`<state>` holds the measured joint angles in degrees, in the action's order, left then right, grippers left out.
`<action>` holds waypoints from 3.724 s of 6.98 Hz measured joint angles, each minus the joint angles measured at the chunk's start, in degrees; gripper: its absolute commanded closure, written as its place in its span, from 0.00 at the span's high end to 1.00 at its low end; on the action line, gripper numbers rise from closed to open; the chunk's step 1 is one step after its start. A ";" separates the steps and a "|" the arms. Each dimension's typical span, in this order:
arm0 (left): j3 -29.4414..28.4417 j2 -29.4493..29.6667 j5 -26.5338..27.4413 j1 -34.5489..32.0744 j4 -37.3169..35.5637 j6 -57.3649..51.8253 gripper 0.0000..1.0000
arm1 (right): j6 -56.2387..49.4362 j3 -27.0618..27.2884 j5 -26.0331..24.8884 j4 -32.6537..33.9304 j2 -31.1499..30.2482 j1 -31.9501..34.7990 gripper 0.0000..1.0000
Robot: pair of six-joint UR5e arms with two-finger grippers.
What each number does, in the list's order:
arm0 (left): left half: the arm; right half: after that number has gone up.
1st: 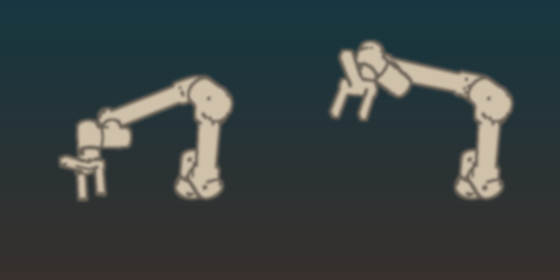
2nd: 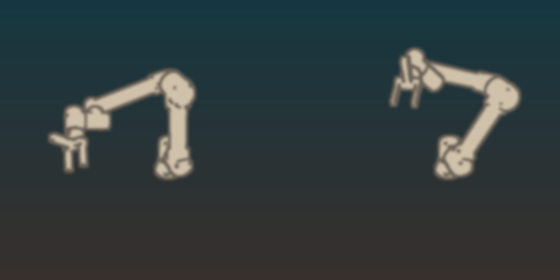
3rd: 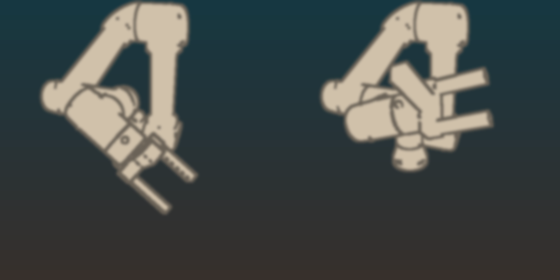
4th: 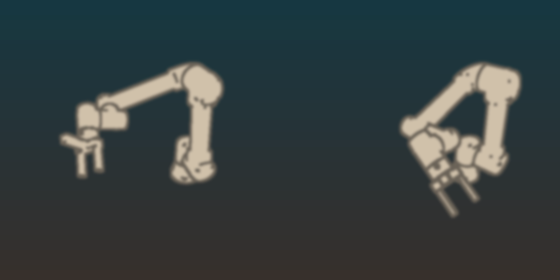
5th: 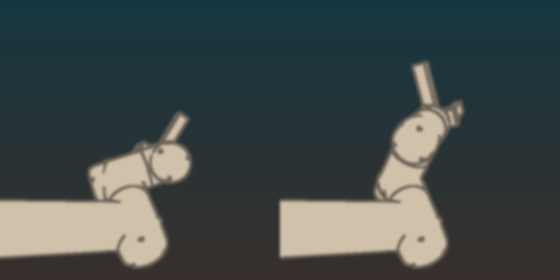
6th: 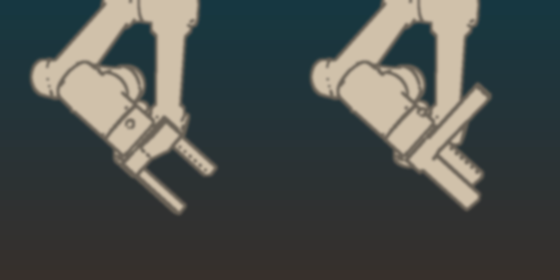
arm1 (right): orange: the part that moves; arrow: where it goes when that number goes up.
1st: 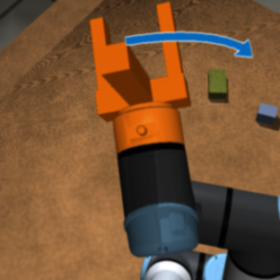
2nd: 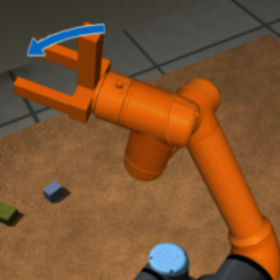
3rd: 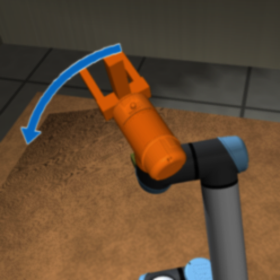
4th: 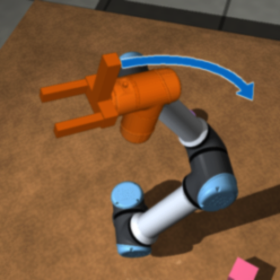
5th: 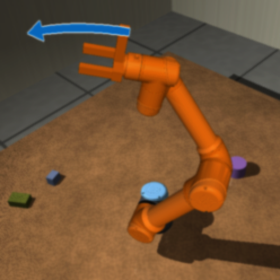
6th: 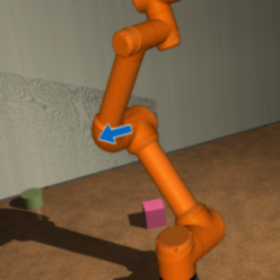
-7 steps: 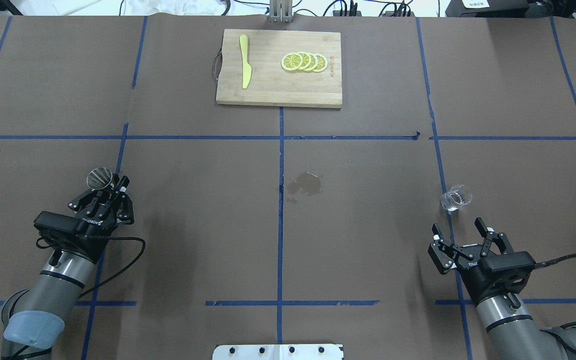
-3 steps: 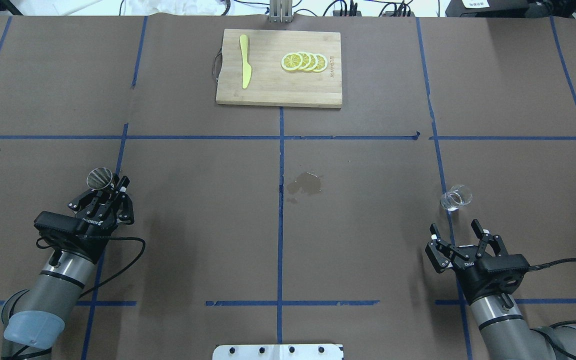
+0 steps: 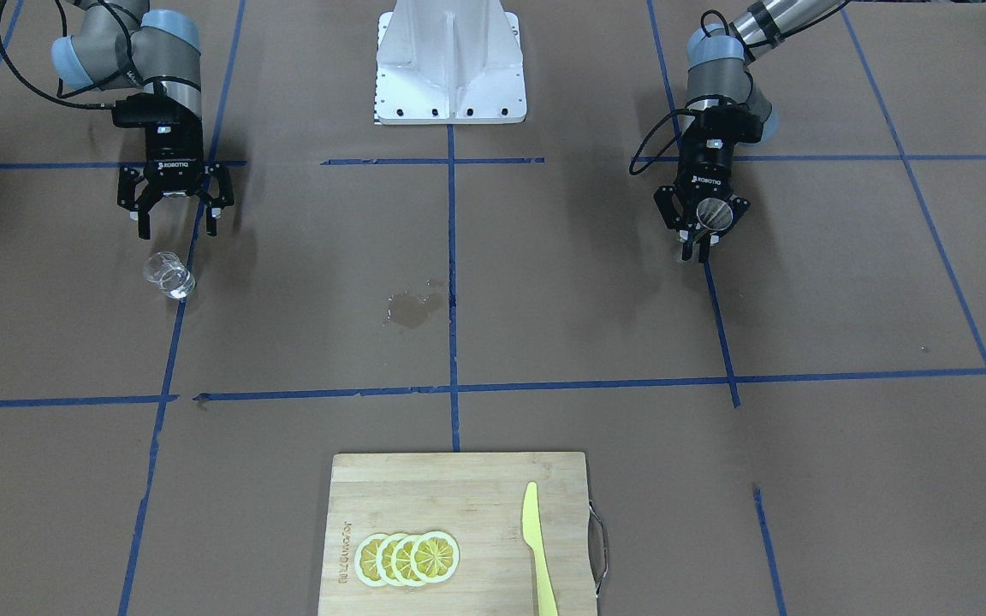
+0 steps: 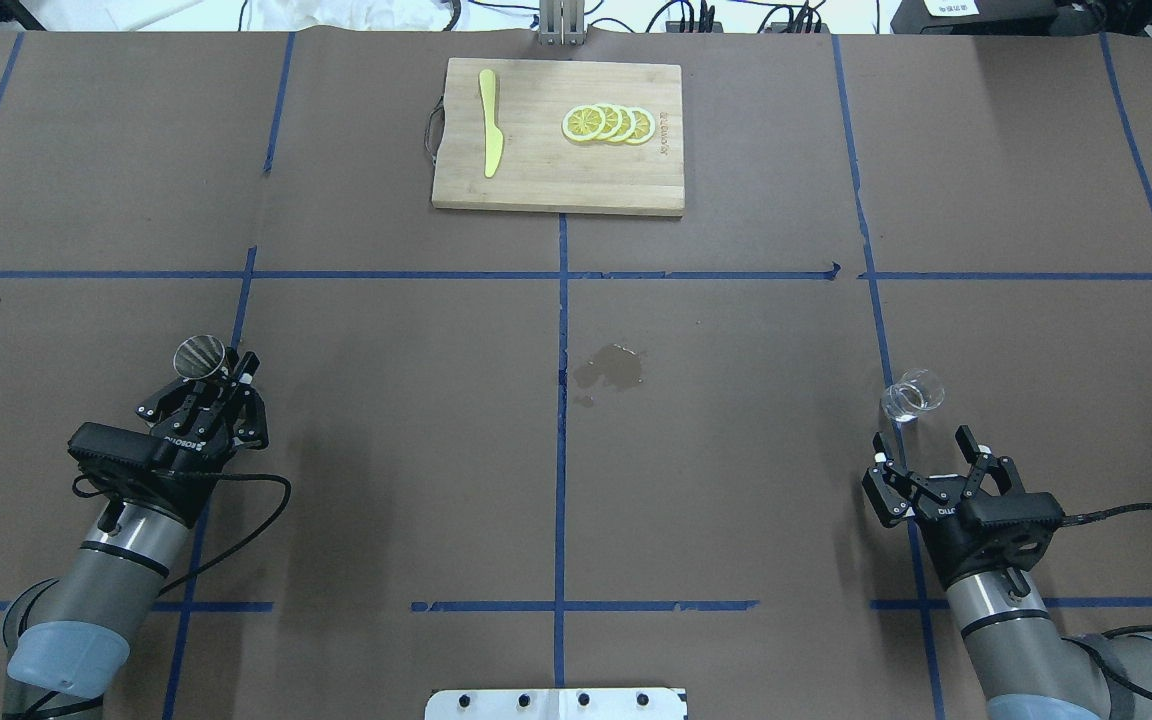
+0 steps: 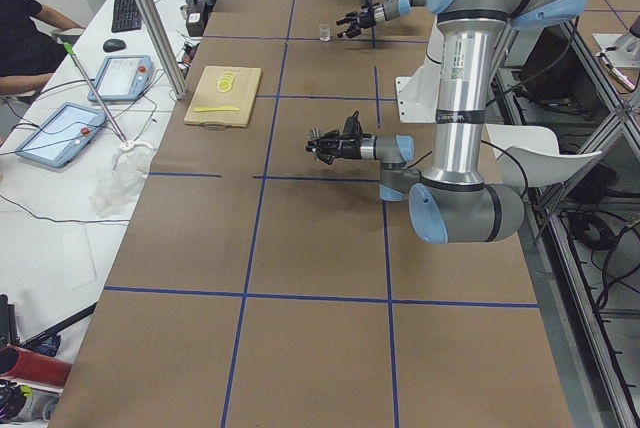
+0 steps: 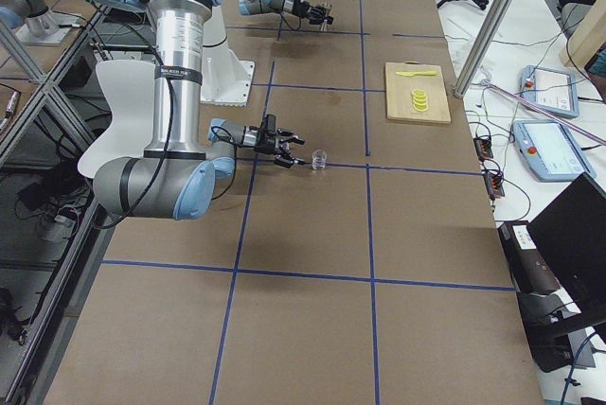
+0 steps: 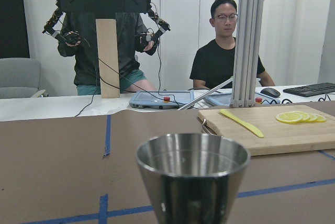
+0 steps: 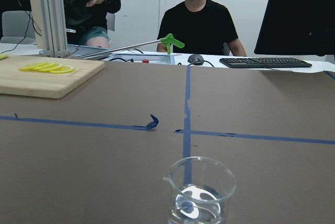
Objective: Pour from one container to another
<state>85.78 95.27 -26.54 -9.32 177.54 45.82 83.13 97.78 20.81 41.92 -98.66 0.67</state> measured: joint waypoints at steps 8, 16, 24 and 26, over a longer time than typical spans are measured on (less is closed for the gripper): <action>0.07 0.04 0.02 -0.05 0.02 0.04 0.00 | -0.77 -3.56 3.40 -0.08 2.74 4.81 0.98; -0.17 0.01 0.17 0.08 0.09 0.09 0.00 | -3.15 -5.10 6.48 -0.07 5.11 7.54 0.92; -0.05 0.01 0.26 0.09 0.17 0.15 0.00 | -3.57 -6.60 6.53 -1.79 6.26 7.75 0.00; 0.08 0.02 0.26 0.09 0.21 0.15 0.00 | -4.93 -6.39 6.47 -3.30 6.45 7.77 0.00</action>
<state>85.87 95.30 -26.28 -9.23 177.75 45.97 78.20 91.39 27.28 38.62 -92.20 8.43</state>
